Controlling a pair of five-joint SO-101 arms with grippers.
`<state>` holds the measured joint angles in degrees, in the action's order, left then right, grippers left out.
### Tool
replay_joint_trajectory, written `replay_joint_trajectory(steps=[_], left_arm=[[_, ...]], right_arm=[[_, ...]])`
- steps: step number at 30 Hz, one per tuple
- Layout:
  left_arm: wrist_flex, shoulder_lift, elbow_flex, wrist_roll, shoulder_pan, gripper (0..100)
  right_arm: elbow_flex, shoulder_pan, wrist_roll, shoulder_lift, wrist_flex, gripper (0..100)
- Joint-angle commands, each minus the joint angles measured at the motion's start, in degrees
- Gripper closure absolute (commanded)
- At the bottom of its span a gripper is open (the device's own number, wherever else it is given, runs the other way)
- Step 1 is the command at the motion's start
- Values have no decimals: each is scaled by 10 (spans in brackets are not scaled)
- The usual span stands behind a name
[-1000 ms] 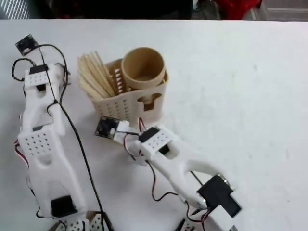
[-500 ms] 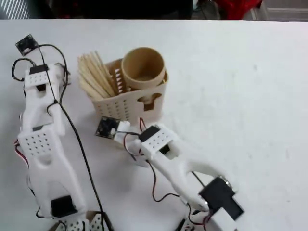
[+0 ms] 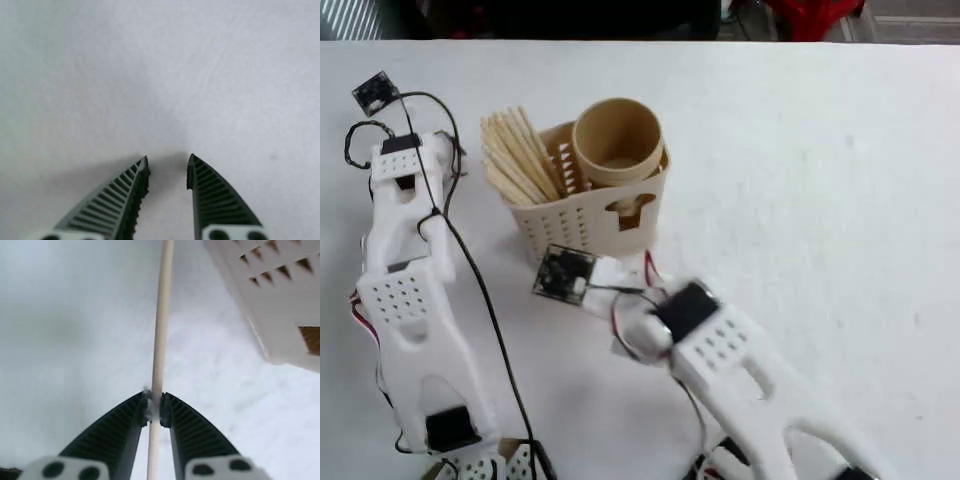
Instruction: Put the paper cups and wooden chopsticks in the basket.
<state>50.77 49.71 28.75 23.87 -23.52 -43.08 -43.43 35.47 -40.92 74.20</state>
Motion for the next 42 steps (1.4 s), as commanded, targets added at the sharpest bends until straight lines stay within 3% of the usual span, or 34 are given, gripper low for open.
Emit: replay_joint_trajectory(steps=[1, 5, 10, 17, 25, 42], left_arm=[[-13, -2, 27, -7, -7, 855], [-13, -2, 26, -7, -7, 855], [-13, -2, 25, -7, -7, 855], [-13, -2, 25, -7, -7, 855], [-13, -2, 25, -7, -7, 854], [-13, -2, 26, -7, -7, 854]], right_arm=[[60, -14, 0, -114, 29, 981], [176, -23, -57, -144, 22, 981], [347, -23, -103, -36, -6, 981], [533, -24, -162, 179, -211, 981], [576, -24, -175, 301, -402, 981], [574, -22, -222, 320, -412, 976]])
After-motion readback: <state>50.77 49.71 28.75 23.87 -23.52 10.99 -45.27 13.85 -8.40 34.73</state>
